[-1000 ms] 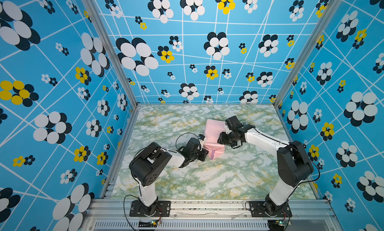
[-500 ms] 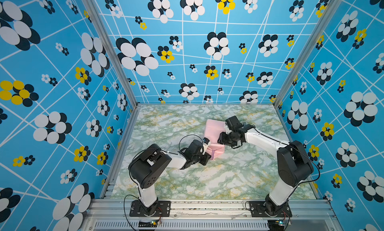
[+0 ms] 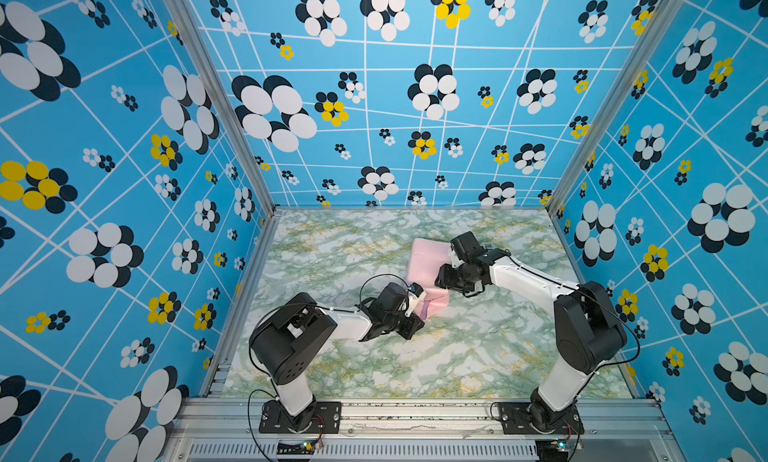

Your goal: Wrap the gift box in paper

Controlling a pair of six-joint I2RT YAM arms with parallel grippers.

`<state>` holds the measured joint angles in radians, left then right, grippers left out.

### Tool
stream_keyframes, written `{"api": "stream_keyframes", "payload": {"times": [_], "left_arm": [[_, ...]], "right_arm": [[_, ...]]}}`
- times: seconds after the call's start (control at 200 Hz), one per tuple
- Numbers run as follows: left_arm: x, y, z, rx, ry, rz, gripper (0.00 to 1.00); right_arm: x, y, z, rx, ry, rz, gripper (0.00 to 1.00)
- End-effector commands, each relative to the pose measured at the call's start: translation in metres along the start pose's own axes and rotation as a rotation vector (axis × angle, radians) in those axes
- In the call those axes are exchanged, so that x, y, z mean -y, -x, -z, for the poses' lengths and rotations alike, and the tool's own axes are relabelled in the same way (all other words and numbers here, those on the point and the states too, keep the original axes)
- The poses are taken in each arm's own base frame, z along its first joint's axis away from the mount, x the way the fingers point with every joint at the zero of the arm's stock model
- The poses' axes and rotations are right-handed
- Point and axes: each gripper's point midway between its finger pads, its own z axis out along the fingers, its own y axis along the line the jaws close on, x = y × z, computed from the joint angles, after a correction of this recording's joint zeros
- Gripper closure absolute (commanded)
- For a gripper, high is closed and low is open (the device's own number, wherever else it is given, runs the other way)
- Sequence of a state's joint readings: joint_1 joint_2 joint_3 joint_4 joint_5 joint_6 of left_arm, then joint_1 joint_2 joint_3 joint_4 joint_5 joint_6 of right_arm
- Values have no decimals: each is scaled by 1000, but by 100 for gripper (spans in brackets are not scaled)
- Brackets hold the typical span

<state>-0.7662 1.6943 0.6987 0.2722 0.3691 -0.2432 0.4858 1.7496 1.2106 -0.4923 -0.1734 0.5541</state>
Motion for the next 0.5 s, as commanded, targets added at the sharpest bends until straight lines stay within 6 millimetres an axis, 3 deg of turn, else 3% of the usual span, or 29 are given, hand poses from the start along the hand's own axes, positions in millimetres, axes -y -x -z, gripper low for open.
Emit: {"api": "stream_keyframes", "payload": {"times": [0.0, 0.115, 0.18, 0.3, 0.38, 0.5], "left_arm": [[16, 25, 29, 39, -33, 18, 72], [20, 68, 62, 131, -10, 51, 63], [17, 90, 81, 172, 8, 87, 50], [-18, 114, 103, 189, 105, 252, 43], [-45, 120, 108, 182, 157, 357, 42], [-72, 125, 99, 171, 165, 440, 41]], "right_arm": [[13, -37, -6, -130, -55, 13, 47], [3, -24, 10, -83, -28, 25, 41], [-2, -15, 21, -46, -10, 26, 38], [-7, 0, 39, 6, 44, -11, 36], [-5, 6, 43, 15, 71, -45, 36], [0, 9, 38, -6, 78, -61, 35]]}}
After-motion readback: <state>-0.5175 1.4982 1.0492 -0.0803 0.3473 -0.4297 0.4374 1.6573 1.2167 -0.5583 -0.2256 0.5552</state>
